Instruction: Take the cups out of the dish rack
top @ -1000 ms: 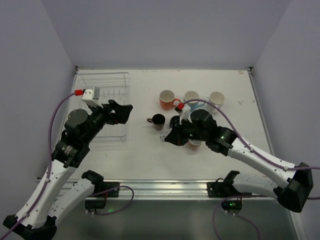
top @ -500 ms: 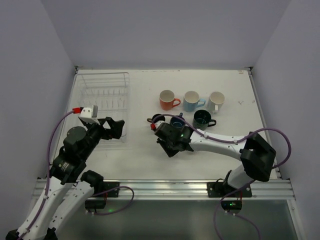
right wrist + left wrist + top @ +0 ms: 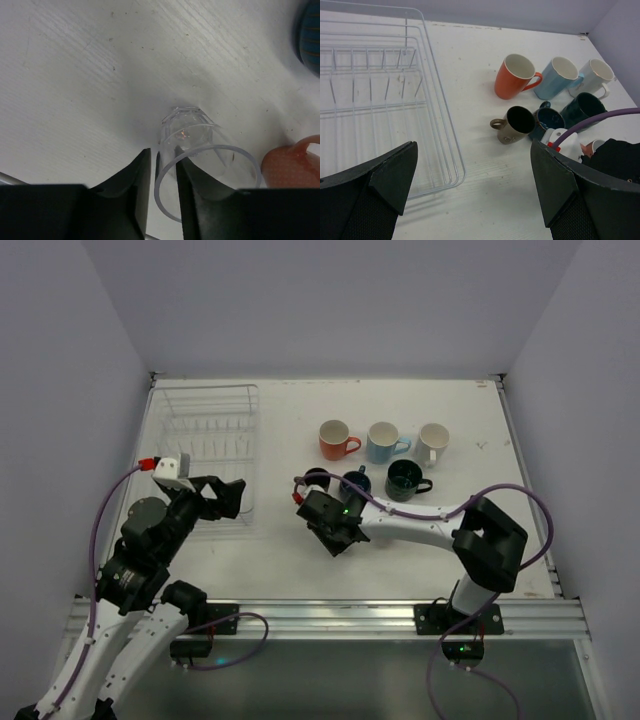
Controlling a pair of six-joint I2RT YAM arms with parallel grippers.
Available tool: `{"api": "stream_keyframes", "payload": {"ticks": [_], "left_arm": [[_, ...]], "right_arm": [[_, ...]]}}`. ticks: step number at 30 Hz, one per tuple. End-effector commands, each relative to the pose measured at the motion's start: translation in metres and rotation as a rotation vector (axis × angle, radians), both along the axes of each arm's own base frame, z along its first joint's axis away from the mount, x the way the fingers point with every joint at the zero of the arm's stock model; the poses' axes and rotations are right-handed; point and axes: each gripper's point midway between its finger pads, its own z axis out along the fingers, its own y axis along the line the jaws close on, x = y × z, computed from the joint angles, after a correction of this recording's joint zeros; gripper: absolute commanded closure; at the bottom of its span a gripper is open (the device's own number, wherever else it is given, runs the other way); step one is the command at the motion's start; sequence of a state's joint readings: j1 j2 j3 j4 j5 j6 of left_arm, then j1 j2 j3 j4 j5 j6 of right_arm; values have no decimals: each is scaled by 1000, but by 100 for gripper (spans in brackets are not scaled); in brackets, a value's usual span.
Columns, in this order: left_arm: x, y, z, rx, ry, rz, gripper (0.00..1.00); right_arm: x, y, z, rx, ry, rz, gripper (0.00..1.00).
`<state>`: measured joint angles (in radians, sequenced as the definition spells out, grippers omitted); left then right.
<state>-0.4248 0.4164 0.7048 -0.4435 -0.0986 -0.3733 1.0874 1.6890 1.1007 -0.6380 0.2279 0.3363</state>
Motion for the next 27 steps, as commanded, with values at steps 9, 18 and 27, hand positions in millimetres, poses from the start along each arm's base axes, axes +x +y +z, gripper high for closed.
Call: {"api": "stream_keyframes", "payload": {"ticks": [9, 18, 27], "left_arm": [[6, 11, 1, 31, -13, 48, 0], [11, -8, 60, -21, -91, -35, 0], [2, -4, 165, -85, -340, -35, 0]], "right_arm": [[-1, 16, 87, 238, -112, 28, 21], [17, -17, 234, 607, -488, -33, 1], [26, -165, 374, 884, -1000, -422, 1]]}}
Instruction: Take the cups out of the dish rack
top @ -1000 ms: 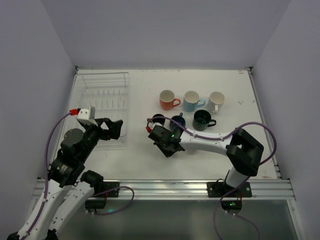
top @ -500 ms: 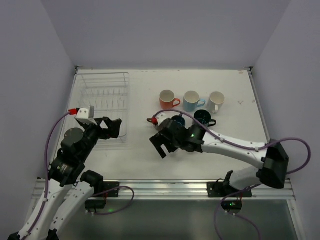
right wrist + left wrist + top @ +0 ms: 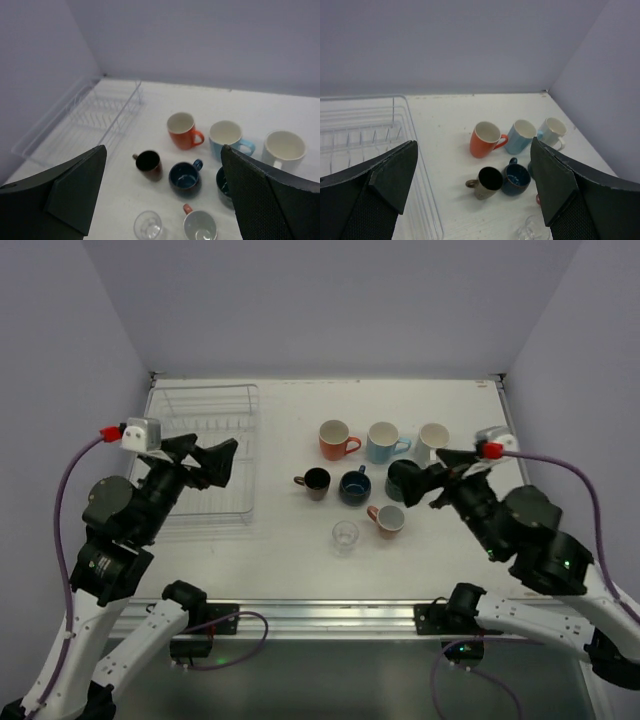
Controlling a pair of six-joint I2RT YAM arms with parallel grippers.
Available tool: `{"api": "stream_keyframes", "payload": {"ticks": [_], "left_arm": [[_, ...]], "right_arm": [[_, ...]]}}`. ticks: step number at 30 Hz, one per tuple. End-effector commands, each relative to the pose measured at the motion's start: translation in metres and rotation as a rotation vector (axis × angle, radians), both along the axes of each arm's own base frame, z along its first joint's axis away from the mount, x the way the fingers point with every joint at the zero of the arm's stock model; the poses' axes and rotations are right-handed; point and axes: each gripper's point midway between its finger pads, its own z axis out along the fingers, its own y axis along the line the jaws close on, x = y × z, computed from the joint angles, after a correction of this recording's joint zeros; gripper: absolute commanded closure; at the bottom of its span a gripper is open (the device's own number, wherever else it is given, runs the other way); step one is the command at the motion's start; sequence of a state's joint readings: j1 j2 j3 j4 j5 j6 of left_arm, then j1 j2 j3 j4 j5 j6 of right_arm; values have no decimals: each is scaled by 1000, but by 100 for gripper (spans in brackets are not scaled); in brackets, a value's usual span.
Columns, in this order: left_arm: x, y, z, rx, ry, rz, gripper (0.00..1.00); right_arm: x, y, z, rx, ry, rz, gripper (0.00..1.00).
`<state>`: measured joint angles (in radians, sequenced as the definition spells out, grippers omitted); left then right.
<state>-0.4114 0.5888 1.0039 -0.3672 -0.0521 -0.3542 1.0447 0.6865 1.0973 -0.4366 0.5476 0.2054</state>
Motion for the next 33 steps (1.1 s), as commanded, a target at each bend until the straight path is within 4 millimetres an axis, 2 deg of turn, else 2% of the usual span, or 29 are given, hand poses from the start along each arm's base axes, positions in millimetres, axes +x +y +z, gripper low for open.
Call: {"api": "stream_keyframes", "payload": {"ticks": [1, 4, 5, 7, 8, 9, 10, 11, 13, 15, 17, 25, 33], "left_arm": [[-13, 9, 58, -31, -171, 10, 0], [-16, 19, 62, -41, -186, 55, 0], [-16, 22, 60, -42, -185, 70, 0], [-19, 33, 52, -47, -180, 121, 0], [-20, 37, 49, -47, -177, 139, 0], [-20, 45, 44, -50, -173, 181, 0], [-28, 52, 43, -58, -185, 203, 0], [-26, 59, 32, -48, -169, 239, 0], [-34, 68, 24, -44, -174, 268, 0], [-36, 74, 10, -31, -149, 297, 0], [-37, 75, 5, -17, -139, 302, 0], [-34, 68, 12, 4, -153, 268, 0], [-28, 60, 14, -5, -162, 242, 0]], "right_arm": [[10, -71, 38, 145, -116, -285, 1], [5, -105, 39, 210, -134, -404, 1], [5, -116, 34, 218, -130, -456, 1], [-5, -138, 39, 308, -152, -488, 1], [-6, -144, 33, 317, -153, -512, 1], [-10, -152, 36, 345, -173, -523, 1], [-18, -165, 37, 389, -189, -533, 1], [-19, -169, 31, 396, -188, -543, 1], [-24, -177, 29, 433, -198, -541, 1], [-23, -177, 19, 417, -191, -555, 1], [-21, -173, 13, 403, -188, -546, 1], [-11, -154, 15, 365, -170, -523, 1], [-11, -151, 19, 387, -175, -515, 1]]}}
